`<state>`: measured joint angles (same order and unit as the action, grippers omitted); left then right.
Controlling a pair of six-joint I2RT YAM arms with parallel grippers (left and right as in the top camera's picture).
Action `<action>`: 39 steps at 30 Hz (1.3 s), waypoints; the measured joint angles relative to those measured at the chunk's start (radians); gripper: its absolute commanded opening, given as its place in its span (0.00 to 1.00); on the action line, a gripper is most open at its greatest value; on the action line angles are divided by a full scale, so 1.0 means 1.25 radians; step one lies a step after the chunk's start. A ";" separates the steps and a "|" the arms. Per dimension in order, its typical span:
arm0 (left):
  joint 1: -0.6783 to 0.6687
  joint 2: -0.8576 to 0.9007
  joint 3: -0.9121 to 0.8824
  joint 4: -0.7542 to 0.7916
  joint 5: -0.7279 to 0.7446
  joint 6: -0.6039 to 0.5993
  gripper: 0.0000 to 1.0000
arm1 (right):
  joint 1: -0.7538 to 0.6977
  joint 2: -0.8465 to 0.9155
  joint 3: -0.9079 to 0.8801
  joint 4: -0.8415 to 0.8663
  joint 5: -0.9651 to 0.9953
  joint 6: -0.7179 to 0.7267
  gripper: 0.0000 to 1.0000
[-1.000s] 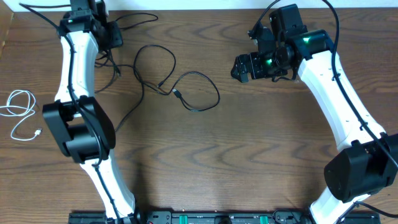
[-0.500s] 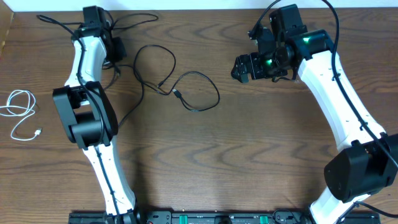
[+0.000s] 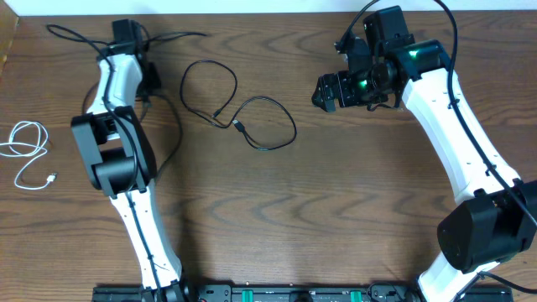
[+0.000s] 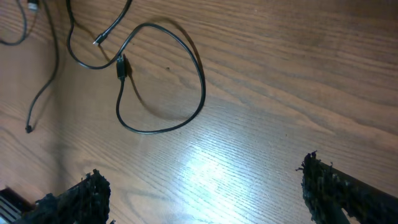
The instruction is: Untangle cables
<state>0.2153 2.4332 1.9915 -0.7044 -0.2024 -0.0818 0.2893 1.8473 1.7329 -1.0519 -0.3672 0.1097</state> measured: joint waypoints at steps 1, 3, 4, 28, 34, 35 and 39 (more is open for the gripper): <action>0.011 0.000 0.000 0.001 -0.015 0.000 0.08 | 0.000 0.000 0.000 -0.002 0.000 0.000 0.97; 0.037 0.000 0.000 0.004 -0.037 0.000 0.08 | 0.000 0.000 0.000 -0.004 0.000 0.000 0.97; 0.050 0.000 0.000 0.005 -0.044 0.000 0.08 | 0.000 0.000 0.000 -0.005 0.000 0.000 0.97; 0.143 -0.021 0.006 0.050 0.065 -0.014 0.46 | 0.000 0.000 0.000 -0.006 0.000 0.000 0.97; 0.145 -0.135 0.010 0.048 0.074 -0.021 0.57 | 0.000 0.000 0.000 -0.011 0.000 0.000 0.97; 0.146 -0.156 0.015 0.045 0.074 -0.021 0.57 | 0.000 -0.001 0.000 -0.011 0.000 0.000 0.96; 0.145 -0.245 0.032 -0.009 0.074 -0.022 0.59 | 0.000 -0.001 0.000 -0.013 0.000 0.000 0.97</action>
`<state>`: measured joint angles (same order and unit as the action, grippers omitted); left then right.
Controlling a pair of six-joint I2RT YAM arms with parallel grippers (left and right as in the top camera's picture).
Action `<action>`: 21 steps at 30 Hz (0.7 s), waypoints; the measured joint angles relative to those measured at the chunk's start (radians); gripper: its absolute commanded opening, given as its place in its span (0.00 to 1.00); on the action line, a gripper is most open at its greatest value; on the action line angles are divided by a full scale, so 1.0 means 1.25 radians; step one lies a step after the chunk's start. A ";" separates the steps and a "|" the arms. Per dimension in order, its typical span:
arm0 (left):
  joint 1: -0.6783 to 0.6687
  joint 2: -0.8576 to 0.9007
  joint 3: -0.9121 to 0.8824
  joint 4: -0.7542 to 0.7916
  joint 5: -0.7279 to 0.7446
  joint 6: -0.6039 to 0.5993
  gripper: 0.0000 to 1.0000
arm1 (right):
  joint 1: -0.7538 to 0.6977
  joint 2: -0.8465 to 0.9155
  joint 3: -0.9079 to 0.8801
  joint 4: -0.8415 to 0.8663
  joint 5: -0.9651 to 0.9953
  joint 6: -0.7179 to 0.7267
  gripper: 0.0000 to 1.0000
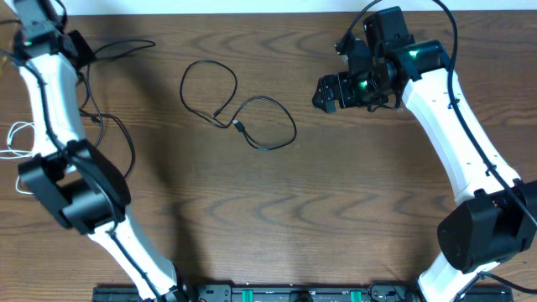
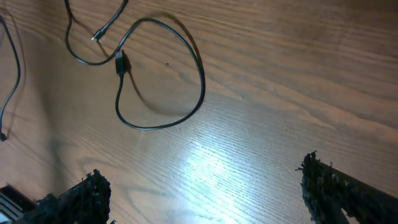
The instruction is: Untangle cables
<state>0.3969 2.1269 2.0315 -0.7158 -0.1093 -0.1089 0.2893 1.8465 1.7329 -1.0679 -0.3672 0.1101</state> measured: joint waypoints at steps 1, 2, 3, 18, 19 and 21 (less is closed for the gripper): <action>-0.002 -0.021 0.000 -0.028 0.004 0.000 0.61 | 0.000 0.000 0.000 -0.003 0.000 0.000 0.97; -0.003 -0.034 0.000 -0.043 0.009 -0.001 0.63 | 0.000 0.000 0.000 -0.005 0.000 0.000 0.97; -0.005 -0.050 0.000 -0.057 0.016 -0.004 0.64 | 0.000 0.000 0.000 -0.006 0.000 0.000 0.97; -0.256 -0.222 -0.092 -0.303 0.143 -0.128 0.79 | 0.000 0.000 0.000 -0.010 0.001 0.000 0.99; -0.276 -0.222 -0.131 -0.276 0.139 -0.137 0.83 | 0.000 0.000 0.000 -0.012 0.001 0.000 0.99; -0.308 -0.217 -0.197 -0.220 0.133 -0.134 0.93 | 0.000 0.000 0.000 -0.017 0.001 0.000 0.99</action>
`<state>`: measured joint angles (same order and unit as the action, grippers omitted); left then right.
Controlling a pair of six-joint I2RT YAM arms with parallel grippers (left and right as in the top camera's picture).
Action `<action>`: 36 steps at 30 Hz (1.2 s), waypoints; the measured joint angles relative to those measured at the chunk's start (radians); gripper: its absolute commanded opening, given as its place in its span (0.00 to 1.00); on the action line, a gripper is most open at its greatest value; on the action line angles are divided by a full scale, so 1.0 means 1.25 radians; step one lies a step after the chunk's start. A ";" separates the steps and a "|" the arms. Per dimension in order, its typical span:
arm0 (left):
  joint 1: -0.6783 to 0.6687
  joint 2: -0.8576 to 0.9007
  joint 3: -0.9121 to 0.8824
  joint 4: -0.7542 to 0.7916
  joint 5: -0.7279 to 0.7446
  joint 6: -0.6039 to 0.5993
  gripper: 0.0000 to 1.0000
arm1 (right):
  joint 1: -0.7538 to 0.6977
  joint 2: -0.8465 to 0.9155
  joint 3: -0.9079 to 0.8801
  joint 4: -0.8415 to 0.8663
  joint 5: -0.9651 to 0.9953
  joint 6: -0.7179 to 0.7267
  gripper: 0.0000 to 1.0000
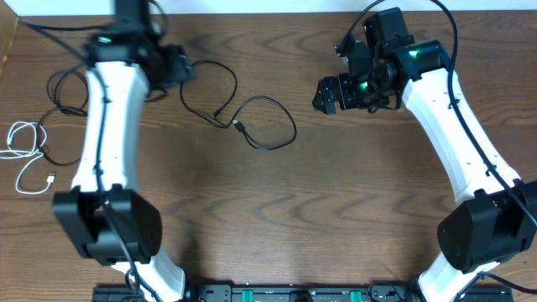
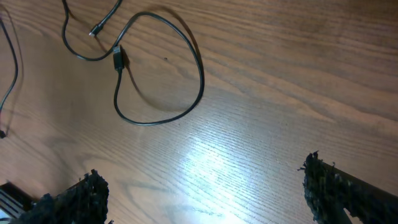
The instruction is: Untangle cables
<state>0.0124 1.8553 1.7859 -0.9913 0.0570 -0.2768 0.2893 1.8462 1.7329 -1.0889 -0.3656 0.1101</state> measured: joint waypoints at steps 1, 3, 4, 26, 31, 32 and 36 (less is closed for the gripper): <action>-0.013 0.002 -0.030 0.030 -0.002 0.009 0.97 | 0.000 0.000 0.000 -0.003 0.000 0.000 0.99; -0.036 0.005 -0.098 0.122 -0.003 0.036 0.98 | 0.000 0.000 0.000 -0.012 0.000 0.000 0.99; -0.044 0.005 -0.127 0.161 -0.002 0.056 0.98 | 0.000 0.000 0.000 -0.014 0.000 0.000 0.99; -0.139 0.188 -0.294 0.443 0.034 0.249 0.98 | 0.002 0.000 0.000 -0.037 0.000 0.000 0.97; -0.160 0.190 -0.296 0.446 0.034 0.249 0.98 | 0.003 0.000 0.000 -0.038 0.000 0.000 0.97; -0.162 0.190 -0.296 0.446 0.034 0.249 0.98 | 0.003 0.000 0.000 -0.039 0.000 0.000 0.97; -0.163 0.199 -0.296 0.453 0.029 0.252 0.98 | 0.003 0.000 0.000 -0.042 0.000 0.000 0.97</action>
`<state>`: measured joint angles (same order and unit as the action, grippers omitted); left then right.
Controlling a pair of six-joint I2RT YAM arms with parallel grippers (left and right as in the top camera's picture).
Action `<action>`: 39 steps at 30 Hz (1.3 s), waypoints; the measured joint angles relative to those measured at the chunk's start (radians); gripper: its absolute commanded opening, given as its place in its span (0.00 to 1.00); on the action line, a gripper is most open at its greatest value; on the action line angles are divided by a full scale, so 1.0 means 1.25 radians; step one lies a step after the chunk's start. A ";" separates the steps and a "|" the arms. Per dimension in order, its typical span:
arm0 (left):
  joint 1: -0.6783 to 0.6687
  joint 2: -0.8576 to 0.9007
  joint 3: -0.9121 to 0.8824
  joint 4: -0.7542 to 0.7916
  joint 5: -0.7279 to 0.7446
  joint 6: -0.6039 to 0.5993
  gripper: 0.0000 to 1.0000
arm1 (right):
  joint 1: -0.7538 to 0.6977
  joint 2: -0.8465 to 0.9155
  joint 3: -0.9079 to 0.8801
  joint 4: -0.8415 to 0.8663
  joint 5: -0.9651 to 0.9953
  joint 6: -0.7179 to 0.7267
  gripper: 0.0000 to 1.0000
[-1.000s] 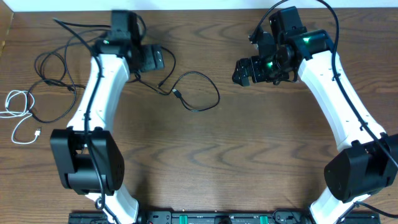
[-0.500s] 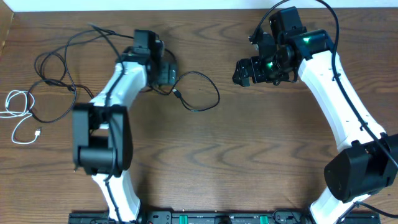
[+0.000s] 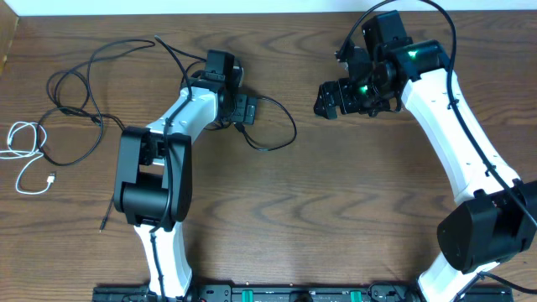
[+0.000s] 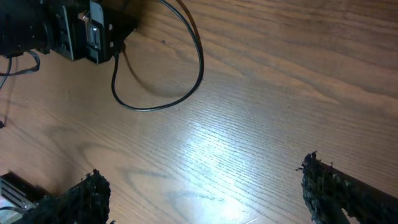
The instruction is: Untangle cables
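A short black cable lies mid-table; its right loop (image 3: 294, 132) shows, also in the right wrist view (image 4: 202, 65), while its left loop is mostly under my left arm. My left gripper (image 3: 242, 110) sits down at the spot where the two loops meet; seen from the right wrist (image 4: 93, 34), the cable comes out from beneath it, and its jaws are hidden. My right gripper (image 3: 329, 96) hovers to the right of the loop, open and empty (image 4: 205, 199). A long black cable (image 3: 101, 55) sprawls on the left.
A coiled white cable (image 3: 25, 143) lies at the far left edge. The long black cable trails down to about the left arm's base. The right arm spans the right side of the table. Bare wood lies under the right gripper.
My left gripper was up at the back beside the short cable's left loop; now it is down on the junction of the two loops. The right gripper has hardly moved.
The left gripper was at the back left among the long black cable. Then it was at the far left corner, the long cable drawn that way. Later that cable lay on the left, apart from the short one, and the left gripper now rests on the short cable.
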<state>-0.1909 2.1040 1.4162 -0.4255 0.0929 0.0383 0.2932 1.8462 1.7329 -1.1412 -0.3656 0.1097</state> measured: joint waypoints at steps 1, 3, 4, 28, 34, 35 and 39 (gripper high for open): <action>0.000 0.002 0.000 0.004 -0.002 0.003 0.98 | 0.000 0.000 0.000 0.000 0.000 0.000 0.97; 0.000 0.007 0.004 0.007 -0.007 0.007 0.99 | 0.000 0.000 0.000 -0.001 0.000 0.000 0.96; 0.000 0.009 0.006 0.008 -0.011 0.009 0.93 | 0.000 0.000 0.000 -0.001 0.000 0.000 0.96; 0.040 -0.204 0.020 -0.039 -0.009 -0.007 0.08 | 0.000 0.000 0.000 -0.002 0.000 0.000 0.97; 0.115 -0.503 0.024 -0.035 -0.024 -0.016 0.08 | 0.000 0.000 0.000 -0.002 0.000 -0.004 0.97; 0.129 -0.536 0.025 -0.035 -0.031 -0.016 0.08 | 0.000 0.000 0.000 -0.002 0.000 -0.005 0.97; 0.209 -0.650 0.026 -0.038 -0.082 -0.022 0.08 | 0.000 0.000 0.000 0.000 0.000 -0.006 0.97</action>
<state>0.0708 1.2911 1.4483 -0.4736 -0.0093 0.0109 0.2932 1.8462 1.7329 -1.1412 -0.3656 0.1017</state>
